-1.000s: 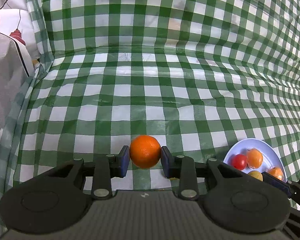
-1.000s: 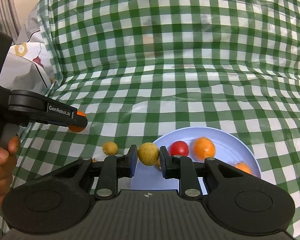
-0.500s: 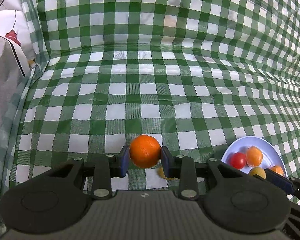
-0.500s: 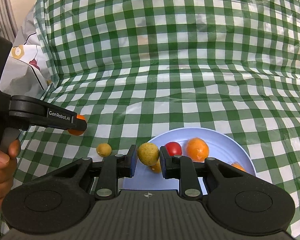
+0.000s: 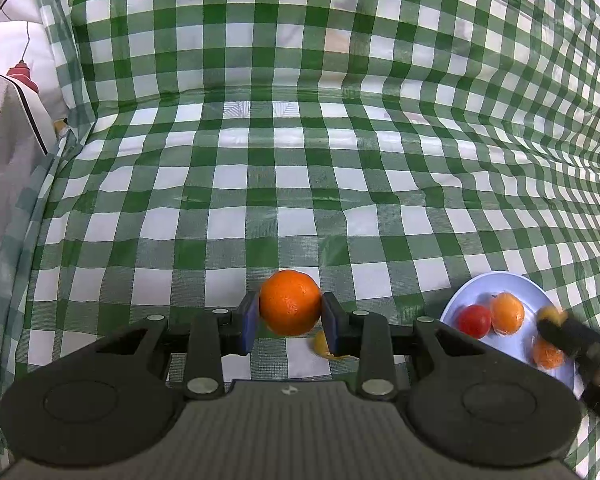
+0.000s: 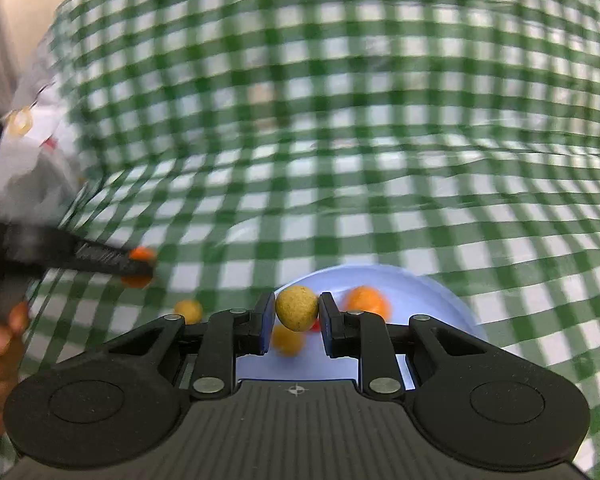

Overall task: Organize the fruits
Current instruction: 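Carry the tangerine and yellow fruit over the blue plate and release both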

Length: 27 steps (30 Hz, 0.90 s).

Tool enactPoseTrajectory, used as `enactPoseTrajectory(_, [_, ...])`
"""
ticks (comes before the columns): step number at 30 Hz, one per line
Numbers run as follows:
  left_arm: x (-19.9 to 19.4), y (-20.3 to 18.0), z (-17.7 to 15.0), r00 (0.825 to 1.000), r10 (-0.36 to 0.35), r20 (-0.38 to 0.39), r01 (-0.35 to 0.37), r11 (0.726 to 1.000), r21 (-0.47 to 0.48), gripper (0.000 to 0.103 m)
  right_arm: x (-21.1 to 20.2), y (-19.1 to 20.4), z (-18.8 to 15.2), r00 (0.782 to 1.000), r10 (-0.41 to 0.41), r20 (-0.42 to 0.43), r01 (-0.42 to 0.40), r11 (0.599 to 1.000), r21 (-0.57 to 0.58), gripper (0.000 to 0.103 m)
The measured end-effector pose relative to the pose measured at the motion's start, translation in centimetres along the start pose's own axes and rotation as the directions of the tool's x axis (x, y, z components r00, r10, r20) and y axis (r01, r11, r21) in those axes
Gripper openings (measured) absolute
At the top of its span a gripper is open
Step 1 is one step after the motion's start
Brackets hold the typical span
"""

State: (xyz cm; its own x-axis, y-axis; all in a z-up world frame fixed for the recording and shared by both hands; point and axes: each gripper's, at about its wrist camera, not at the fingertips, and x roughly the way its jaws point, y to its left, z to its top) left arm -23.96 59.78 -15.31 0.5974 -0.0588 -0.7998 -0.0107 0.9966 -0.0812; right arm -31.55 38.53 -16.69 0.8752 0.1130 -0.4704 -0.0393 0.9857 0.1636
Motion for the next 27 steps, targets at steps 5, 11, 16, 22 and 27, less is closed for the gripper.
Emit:
enactPoseTrajectory(5, [-0.4,-0.4,0.0,0.999,-0.034,0.019,0.034,0.999,0.006,0.037,-1.1,-5.1,1.1,0.987,-0.152,0.061,0.140,0.976,0.166,0.025])
enactPoseTrajectory(11, [-1.1,-3.6,-0.9,0.982,-0.191,0.013,0.189,0.978,0.092,0.037,-0.9,-7.0,0.4,0.988,-0.153,0.016,0.147,0.970,0.194,0.025])
enactPoseTrajectory(16, [-1.6,-7.6,-2.6,0.948,-0.314,-0.051,0.317,0.922,0.222,0.037,-0.2,-6.3,-0.4,0.995,-0.091,-0.032,0.095,0.984,0.151,0.025])
enactPoseTrajectory(22, [-2.0,-10.8,-5.0,0.960,-0.276,-0.055,0.276,0.888,0.367,0.037,-0.2,-5.9,-0.4,0.995,-0.096,-0.038,0.100,0.988,0.121,0.025])
enactPoseTrajectory(27, [-1.9,-11.6,-5.2,0.958,-0.279,-0.060,0.281,0.885,0.370,0.037,-0.2,-5.9,-0.2,0.995,-0.094,-0.034,0.097,0.989,0.112,0.025])
